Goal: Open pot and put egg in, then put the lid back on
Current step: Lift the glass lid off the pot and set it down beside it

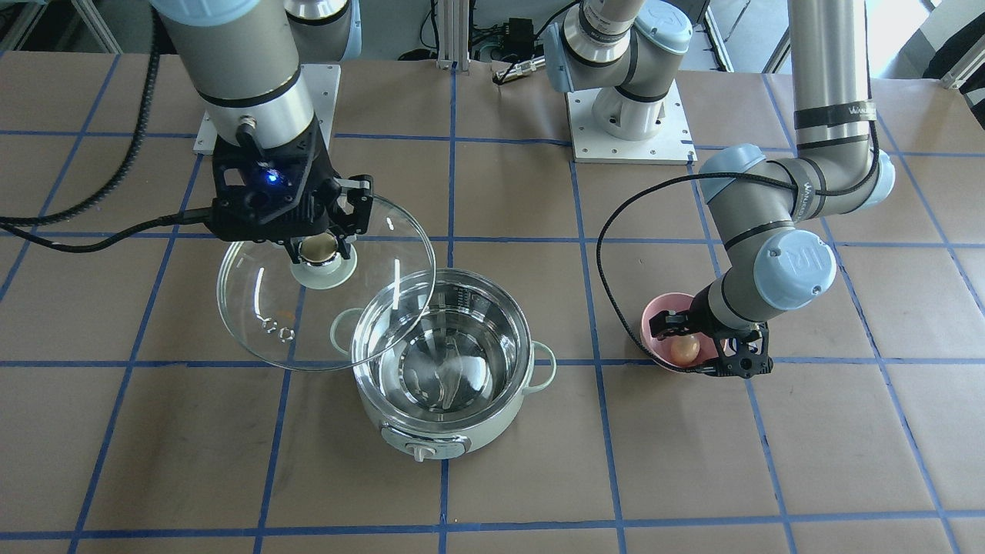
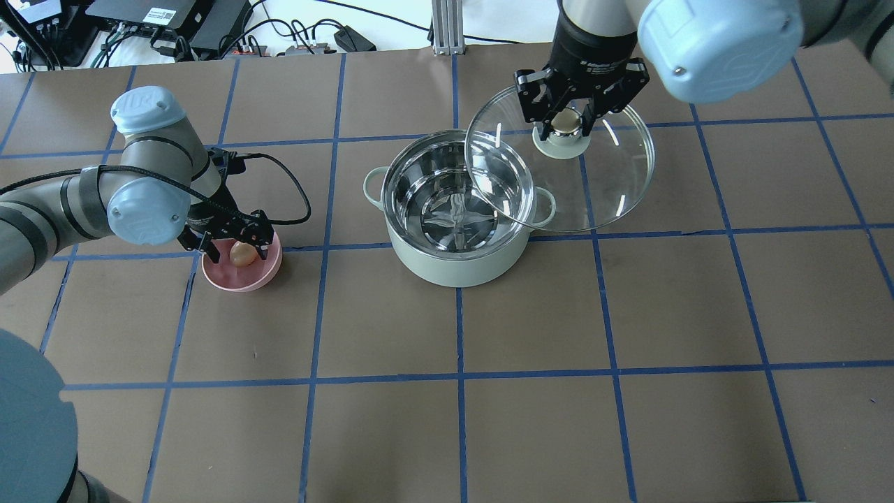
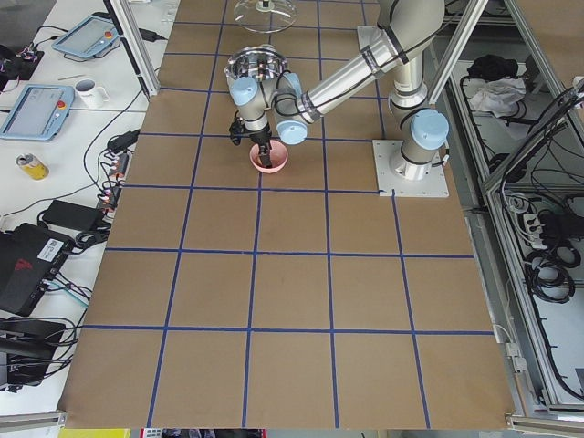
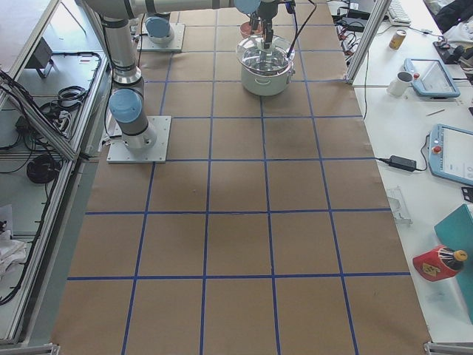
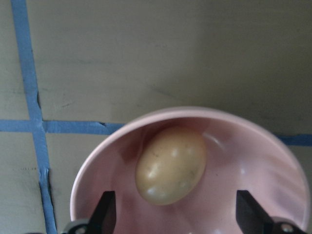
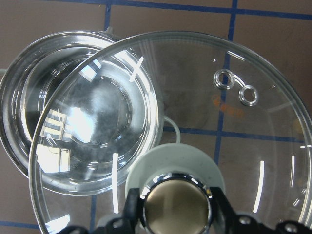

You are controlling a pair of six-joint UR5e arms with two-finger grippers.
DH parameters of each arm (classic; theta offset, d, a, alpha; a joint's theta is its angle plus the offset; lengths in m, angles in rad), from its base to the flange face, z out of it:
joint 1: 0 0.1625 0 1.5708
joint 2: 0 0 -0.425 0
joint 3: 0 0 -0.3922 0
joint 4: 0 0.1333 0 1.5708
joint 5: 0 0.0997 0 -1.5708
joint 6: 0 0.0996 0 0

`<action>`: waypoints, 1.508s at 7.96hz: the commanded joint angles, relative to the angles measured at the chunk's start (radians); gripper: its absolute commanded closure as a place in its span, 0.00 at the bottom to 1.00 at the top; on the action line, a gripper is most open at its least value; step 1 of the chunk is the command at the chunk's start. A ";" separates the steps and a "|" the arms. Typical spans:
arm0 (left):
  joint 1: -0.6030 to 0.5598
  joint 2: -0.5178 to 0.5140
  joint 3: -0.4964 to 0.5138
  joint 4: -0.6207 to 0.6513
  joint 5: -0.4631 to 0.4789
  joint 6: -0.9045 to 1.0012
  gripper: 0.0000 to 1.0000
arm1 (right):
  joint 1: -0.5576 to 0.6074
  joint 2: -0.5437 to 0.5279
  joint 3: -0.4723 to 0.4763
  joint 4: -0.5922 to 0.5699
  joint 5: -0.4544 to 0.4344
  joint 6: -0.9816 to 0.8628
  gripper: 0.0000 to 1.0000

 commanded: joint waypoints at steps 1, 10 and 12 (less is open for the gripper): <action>-0.001 -0.013 -0.003 0.015 -0.003 0.002 0.12 | -0.090 -0.035 -0.001 0.061 0.004 -0.113 1.00; -0.002 -0.028 -0.041 0.080 -0.004 0.000 0.37 | -0.268 -0.067 0.018 0.124 0.007 -0.333 1.00; -0.002 -0.028 -0.040 0.098 -0.003 0.000 0.37 | -0.268 -0.067 0.030 0.121 0.006 -0.333 1.00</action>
